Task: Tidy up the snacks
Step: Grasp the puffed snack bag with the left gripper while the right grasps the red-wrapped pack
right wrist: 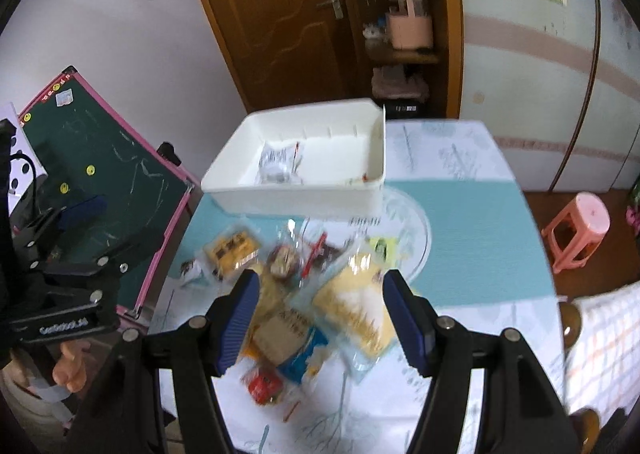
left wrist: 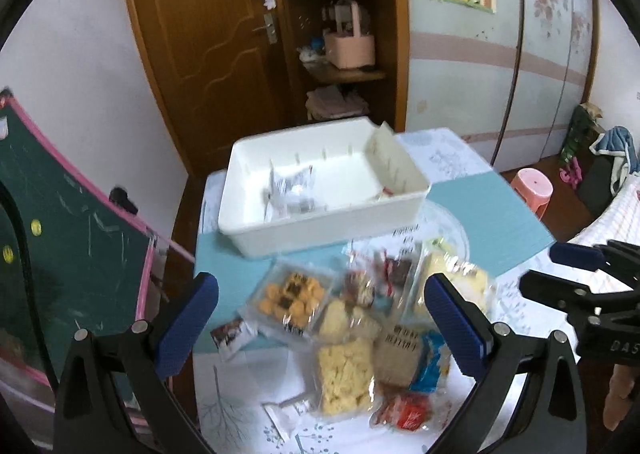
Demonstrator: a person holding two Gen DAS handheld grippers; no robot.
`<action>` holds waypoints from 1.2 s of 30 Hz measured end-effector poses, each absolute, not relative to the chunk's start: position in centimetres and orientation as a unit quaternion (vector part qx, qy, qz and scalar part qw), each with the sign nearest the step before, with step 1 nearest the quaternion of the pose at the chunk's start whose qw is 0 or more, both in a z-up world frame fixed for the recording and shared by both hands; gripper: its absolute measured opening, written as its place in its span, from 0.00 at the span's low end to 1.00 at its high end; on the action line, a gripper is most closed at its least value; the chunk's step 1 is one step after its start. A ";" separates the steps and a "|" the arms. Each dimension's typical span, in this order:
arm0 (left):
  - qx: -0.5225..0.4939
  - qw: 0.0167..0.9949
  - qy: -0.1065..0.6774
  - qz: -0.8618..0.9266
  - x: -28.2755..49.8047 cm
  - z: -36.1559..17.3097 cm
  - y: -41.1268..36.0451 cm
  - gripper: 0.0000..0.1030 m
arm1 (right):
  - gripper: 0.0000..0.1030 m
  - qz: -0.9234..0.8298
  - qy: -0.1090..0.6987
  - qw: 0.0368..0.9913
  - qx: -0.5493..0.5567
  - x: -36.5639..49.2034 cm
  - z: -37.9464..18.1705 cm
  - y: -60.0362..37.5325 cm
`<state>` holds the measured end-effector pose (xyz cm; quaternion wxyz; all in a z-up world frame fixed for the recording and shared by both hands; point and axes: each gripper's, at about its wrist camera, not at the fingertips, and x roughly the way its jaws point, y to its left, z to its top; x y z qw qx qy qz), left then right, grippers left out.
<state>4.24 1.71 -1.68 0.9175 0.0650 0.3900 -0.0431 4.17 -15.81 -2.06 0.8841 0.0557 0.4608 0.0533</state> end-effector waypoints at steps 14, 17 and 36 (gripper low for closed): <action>0.053 0.864 0.497 -0.058 2.0 -13.6 4.3 0.99 | 0.63 0.108 0.586 0.802 0.034 1.0 -14.7 -11.5; 0.039 0.857 0.509 -0.066 2.2 -14.6 4.4 0.99 | 0.63 0.138 0.578 0.804 0.003 0.9 -15.0 -10.1; -0.023 0.824 0.559 -0.090 5.1 -17.2 4.9 0.99 | 0.45 0.214 0.586 0.781 -0.020 2.2 -18.6 -8.6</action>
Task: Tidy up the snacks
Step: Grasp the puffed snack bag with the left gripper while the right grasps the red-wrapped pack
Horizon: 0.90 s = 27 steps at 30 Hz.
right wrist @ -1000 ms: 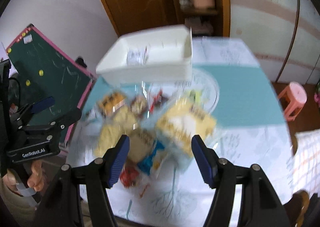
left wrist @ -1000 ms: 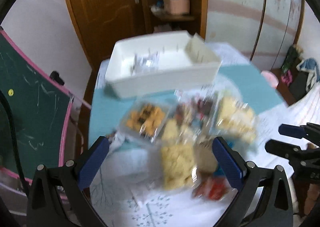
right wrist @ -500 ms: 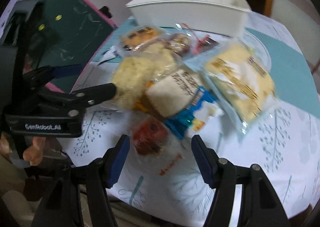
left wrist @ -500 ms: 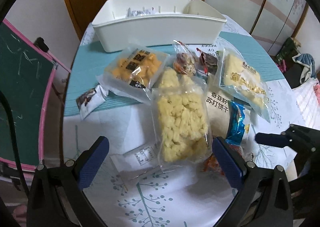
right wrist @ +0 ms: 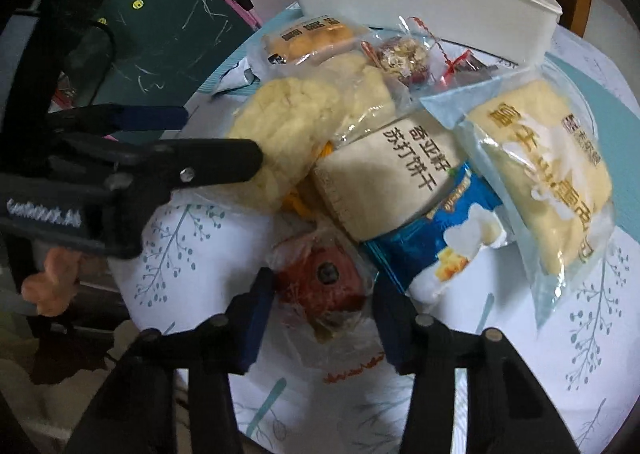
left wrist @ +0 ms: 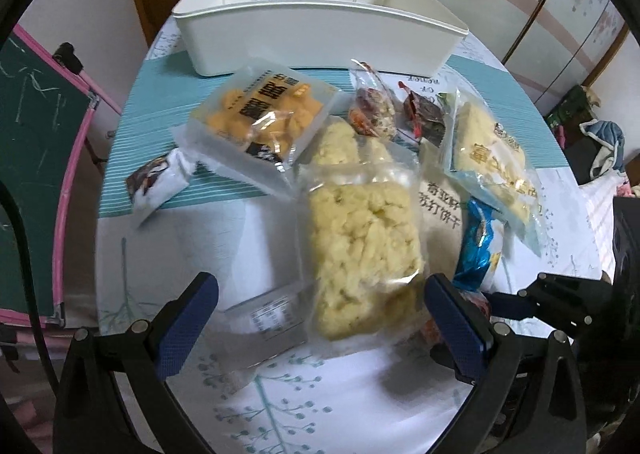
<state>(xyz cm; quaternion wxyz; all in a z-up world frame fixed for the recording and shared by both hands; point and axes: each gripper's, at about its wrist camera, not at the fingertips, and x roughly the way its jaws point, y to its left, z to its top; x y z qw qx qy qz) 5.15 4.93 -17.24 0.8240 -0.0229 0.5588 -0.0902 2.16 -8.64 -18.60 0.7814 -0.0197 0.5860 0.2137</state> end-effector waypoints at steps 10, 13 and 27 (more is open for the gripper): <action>-0.024 0.799 0.594 -0.091 7.3 -19.5 2.3 0.72 | 0.45 0.188 0.588 0.786 0.014 1.4 -18.3 -11.7; -0.047 0.787 0.607 -0.101 7.3 -20.2 2.3 0.54 | 0.45 0.190 0.587 0.787 0.004 1.3 -18.2 -11.4; -0.001 0.824 0.557 -0.102 4.7 -14.4 0.7 0.52 | 0.45 0.209 0.560 0.802 -0.001 1.7 -14.9 -9.1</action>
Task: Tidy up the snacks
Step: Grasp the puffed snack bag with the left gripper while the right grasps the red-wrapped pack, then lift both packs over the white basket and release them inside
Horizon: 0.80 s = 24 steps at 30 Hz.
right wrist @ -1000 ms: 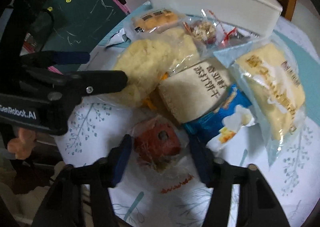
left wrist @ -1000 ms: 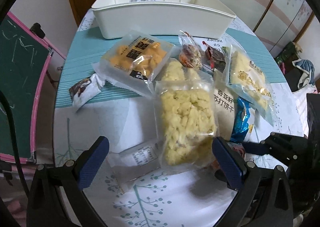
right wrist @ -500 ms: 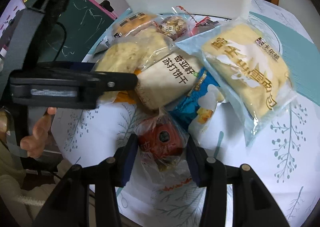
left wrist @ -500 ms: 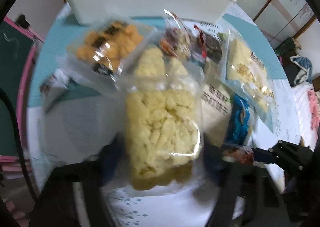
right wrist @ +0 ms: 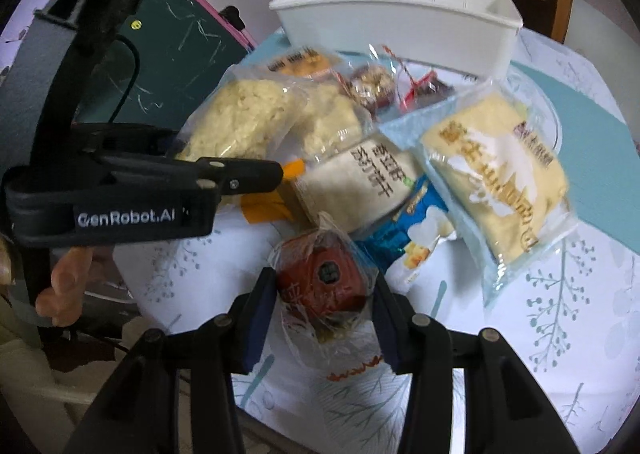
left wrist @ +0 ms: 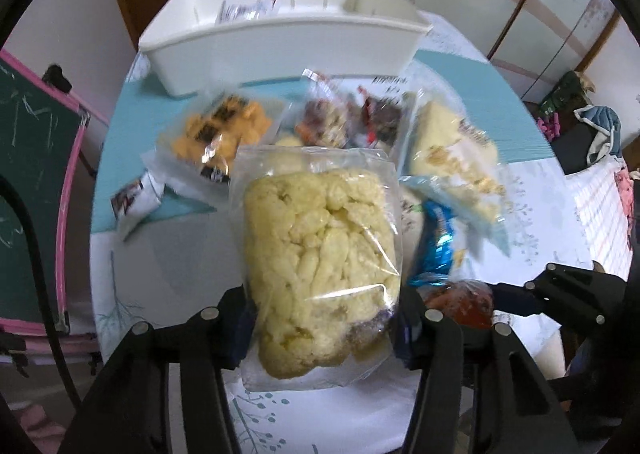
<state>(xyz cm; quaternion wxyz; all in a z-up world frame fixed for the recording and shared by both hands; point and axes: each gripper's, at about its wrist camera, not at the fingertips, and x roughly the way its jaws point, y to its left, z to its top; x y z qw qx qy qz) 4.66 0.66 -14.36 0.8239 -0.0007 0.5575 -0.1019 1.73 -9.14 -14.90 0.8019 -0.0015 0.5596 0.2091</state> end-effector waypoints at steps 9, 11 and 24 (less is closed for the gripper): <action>0.014 0.864 0.489 -0.118 4.1 -6.4 -0.1 0.52 | 0.45 0.191 0.507 0.840 -0.017 2.5 -8.4 -10.0; 0.019 0.873 0.473 -0.116 4.3 -4.4 0.1 0.52 | 0.45 0.183 0.492 0.851 -0.023 3.1 -6.7 -10.4; 0.055 0.915 0.392 -0.077 10.0 6.9 2.0 0.52 | 0.45 0.075 0.407 0.908 -0.062 10.8 6.6 -12.4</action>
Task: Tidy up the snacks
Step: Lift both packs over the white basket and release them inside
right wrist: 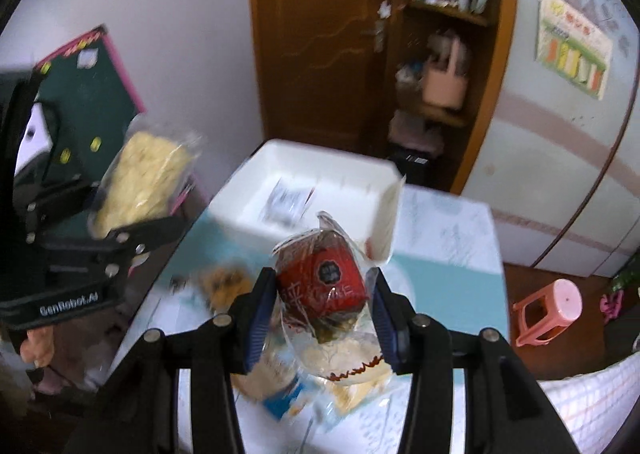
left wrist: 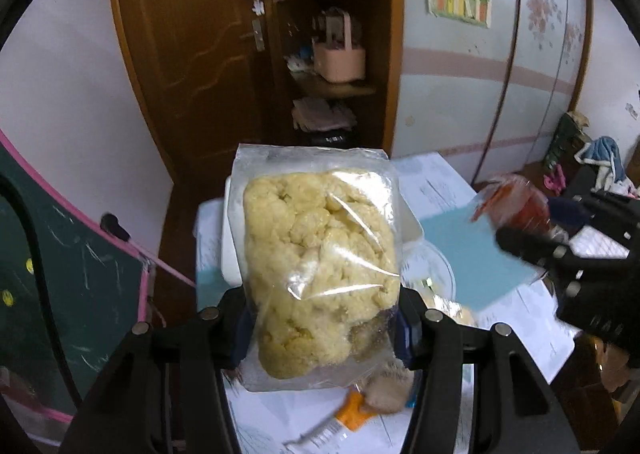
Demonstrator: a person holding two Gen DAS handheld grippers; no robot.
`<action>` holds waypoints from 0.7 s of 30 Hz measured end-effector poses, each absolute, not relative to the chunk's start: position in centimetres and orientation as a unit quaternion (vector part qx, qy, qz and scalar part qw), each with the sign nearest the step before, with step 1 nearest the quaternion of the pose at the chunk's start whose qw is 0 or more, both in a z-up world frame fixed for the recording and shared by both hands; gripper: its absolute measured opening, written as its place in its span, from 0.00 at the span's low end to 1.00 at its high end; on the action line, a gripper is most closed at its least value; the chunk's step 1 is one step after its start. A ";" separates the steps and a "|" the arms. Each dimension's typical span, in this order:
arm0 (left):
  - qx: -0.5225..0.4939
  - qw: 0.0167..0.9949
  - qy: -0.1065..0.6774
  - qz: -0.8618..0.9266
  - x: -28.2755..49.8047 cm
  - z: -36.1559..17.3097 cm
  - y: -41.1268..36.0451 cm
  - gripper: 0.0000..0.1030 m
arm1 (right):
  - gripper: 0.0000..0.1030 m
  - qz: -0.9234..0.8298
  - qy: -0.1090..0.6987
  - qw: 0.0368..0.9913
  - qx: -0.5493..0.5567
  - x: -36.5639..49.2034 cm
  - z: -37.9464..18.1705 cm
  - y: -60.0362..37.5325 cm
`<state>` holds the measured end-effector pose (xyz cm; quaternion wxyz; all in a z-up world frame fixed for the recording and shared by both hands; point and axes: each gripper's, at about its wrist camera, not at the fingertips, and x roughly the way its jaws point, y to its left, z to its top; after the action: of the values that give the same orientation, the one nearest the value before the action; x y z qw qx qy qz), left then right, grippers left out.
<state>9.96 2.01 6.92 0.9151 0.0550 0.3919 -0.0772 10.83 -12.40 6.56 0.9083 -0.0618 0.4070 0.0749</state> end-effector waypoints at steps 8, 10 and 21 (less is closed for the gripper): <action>0.055 0.925 0.373 -0.045 14.7 10.6 3.1 0.52 | 0.45 0.053 0.355 0.930 -0.084 14.9 12.3 -12.2; 0.061 0.928 0.365 -0.038 15.6 11.3 3.2 0.52 | 0.45 0.047 0.343 0.934 -0.085 15.8 13.1 -12.0; 0.061 0.929 0.365 -0.012 21.4 9.7 3.4 0.52 | 0.46 0.014 0.348 0.936 -0.049 22.3 12.4 -12.9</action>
<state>21.39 3.37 9.67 0.9289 0.0607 0.3652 -0.0117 22.28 -12.89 12.45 0.9361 -0.0493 0.3479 0.0145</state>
